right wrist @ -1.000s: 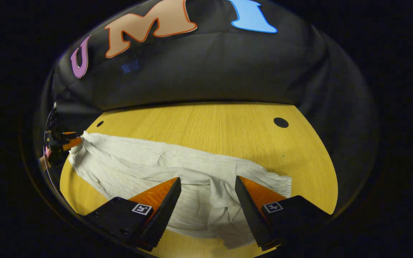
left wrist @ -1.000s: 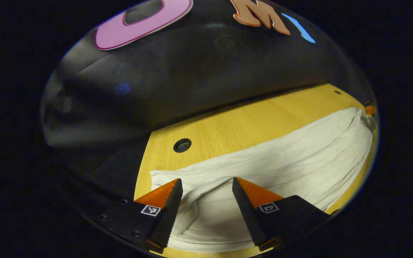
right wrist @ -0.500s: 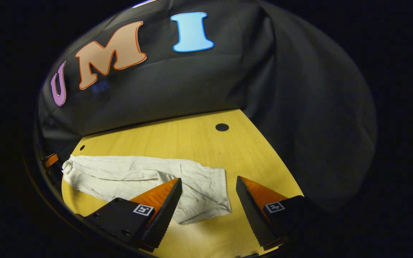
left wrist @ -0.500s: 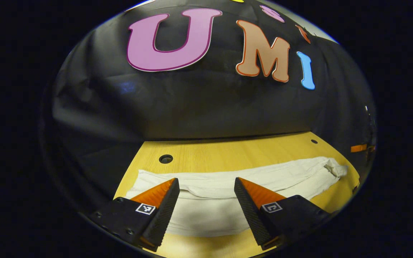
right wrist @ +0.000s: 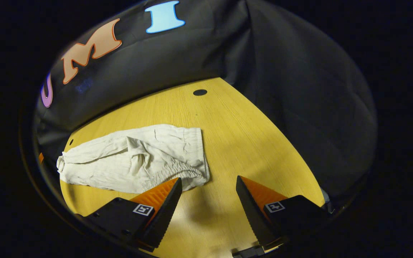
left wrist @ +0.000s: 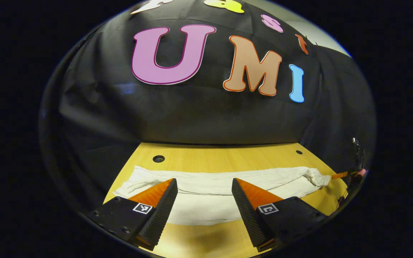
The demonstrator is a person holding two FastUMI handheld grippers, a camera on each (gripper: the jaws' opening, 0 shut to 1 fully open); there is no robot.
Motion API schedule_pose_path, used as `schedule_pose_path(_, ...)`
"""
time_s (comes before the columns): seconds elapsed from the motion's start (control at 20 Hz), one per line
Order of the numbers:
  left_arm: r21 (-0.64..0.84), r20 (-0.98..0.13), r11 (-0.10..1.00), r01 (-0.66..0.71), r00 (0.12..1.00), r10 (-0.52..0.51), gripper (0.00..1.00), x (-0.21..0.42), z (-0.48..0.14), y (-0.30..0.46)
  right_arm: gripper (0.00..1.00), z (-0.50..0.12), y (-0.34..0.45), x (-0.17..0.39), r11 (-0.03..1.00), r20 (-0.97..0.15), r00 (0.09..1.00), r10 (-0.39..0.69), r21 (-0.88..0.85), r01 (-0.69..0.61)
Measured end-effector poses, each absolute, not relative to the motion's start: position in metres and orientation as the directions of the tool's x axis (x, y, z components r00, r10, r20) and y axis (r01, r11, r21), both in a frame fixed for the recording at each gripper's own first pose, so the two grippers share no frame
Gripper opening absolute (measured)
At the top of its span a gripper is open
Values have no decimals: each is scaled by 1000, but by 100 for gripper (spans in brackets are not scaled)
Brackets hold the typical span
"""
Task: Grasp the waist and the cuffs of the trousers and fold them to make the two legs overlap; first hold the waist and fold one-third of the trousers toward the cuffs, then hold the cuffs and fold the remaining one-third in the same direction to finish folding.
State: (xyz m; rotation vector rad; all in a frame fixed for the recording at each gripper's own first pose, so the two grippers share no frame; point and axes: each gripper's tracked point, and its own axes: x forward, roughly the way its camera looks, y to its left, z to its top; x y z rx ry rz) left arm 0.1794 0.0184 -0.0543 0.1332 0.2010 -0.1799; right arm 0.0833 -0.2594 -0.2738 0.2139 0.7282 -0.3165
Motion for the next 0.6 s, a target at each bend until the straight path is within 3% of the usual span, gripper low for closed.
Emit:
schedule_pose_path(0.1, 108, -223, 976, 187, 962, -160, 91, 177, -63, 13, 92, -285, -255, 84, 934, -697, 690, -193, 85, 347)
schedule_pose_path(0.2, 103, -229, 976, 191, 960, -163, 91, 176, -65, 5, 97, -290, -257, 86, 938, -703, 684, -192, 73, 339)
schedule_pose_path(0.25, 96, -229, 976, 194, 959, -168, 91, 175, -67, 2, 92, -292, -257, 87, 937, -705, 685, -182, 87, 339)
schedule_pose_path(0.35, 86, -235, 976, 198, 956, -173, 90, 175, -69, -5, 97, -294, -256, 86, 931, -707, 690, -153, 131, 340)
schedule_pose_path(0.55, 103, -254, 973, 209, 951, -177, 91, 178, -76, -16, 95, -298, -263, 85, 931, -708, 691, -145, 140, 338)
schedule_pose_path(0.6, 103, -251, 972, 213, 951, -181, 91, 179, -75, -20, 88, -300, -263, 83, 931, -711, 688, -142, 140, 338)
